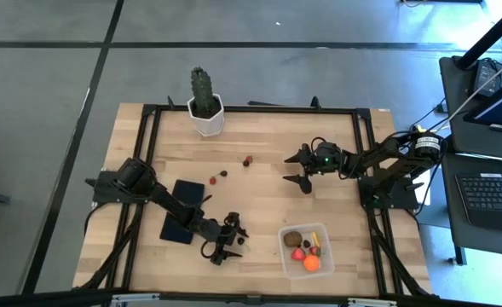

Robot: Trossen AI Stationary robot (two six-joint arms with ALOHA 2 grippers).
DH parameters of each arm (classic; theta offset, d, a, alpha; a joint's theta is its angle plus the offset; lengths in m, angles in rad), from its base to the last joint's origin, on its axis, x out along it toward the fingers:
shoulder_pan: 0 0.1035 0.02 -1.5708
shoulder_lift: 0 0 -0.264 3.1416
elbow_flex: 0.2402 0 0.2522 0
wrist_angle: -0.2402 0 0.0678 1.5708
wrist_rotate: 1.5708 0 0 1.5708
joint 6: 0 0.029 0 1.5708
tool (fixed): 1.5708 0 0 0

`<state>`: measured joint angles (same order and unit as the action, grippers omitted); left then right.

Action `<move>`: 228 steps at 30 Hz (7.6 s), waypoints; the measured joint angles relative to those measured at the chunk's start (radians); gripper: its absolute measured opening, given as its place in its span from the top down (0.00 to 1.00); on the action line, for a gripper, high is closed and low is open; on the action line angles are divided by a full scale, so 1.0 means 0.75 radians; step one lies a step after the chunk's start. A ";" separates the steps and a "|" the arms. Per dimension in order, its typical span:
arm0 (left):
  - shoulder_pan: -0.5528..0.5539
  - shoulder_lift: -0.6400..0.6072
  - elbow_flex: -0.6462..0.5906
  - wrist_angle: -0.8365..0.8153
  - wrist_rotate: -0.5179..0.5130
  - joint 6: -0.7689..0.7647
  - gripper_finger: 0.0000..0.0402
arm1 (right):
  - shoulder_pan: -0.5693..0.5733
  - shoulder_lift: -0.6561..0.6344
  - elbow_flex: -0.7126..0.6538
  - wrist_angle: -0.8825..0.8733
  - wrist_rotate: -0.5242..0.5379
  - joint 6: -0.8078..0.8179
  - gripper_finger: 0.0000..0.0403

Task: Pick and placing Produce into tupperware
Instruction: Put the bottom cherry into the transparent bin, then put the blueberry into the transparent bin

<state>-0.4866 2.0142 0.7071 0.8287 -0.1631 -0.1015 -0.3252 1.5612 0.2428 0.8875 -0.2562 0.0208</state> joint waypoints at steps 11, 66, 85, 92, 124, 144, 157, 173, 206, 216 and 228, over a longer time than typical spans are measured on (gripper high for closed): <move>-0.001 0.002 0.000 -0.004 0.000 -0.003 0.31 | 0.000 0.000 0.000 0.000 0.000 0.001 0.16; 0.228 -0.201 0.023 -0.082 0.180 -0.103 0.75 | 0.000 0.000 0.000 0.002 0.000 0.071 0.16; 0.341 -0.237 0.894 -1.207 0.163 0.068 0.75 | 0.000 0.000 0.000 0.000 0.000 0.066 0.16; 0.354 -0.047 1.085 -1.255 0.230 0.075 0.75 | 0.000 0.001 0.000 -0.022 0.000 0.067 0.16; 0.310 0.405 1.456 -1.263 0.335 0.075 0.64 | 0.001 0.001 0.000 -0.167 0.000 0.071 0.16; 0.378 0.097 1.455 -1.682 0.341 0.171 0.33 | 0.001 0.001 0.000 -0.211 -0.001 0.149 0.16; 0.354 -0.412 0.602 -1.037 0.273 0.076 0.32 | 0.001 0.001 0.000 -0.195 -0.001 0.173 0.16; 0.212 -0.375 -0.121 -0.078 0.098 -0.005 0.32 | 0.001 0.001 0.000 -0.165 -0.001 0.180 0.16; 0.199 0.105 -0.124 0.364 0.095 -0.121 0.32 | 0.001 0.001 0.000 -0.161 0.000 0.173 0.16; 0.191 0.108 -0.113 0.369 0.100 -0.137 0.32 | 0.001 0.001 0.000 -0.162 0.000 0.171 0.16; 0.180 0.103 -0.109 0.311 0.086 -0.163 0.32 | 0.001 0.001 0.000 -0.162 0.001 0.171 0.16</move>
<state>-0.3519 2.0918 0.6254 1.0619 -0.0986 -0.2237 -0.3241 1.5620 0.2432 0.7662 -0.2558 0.1490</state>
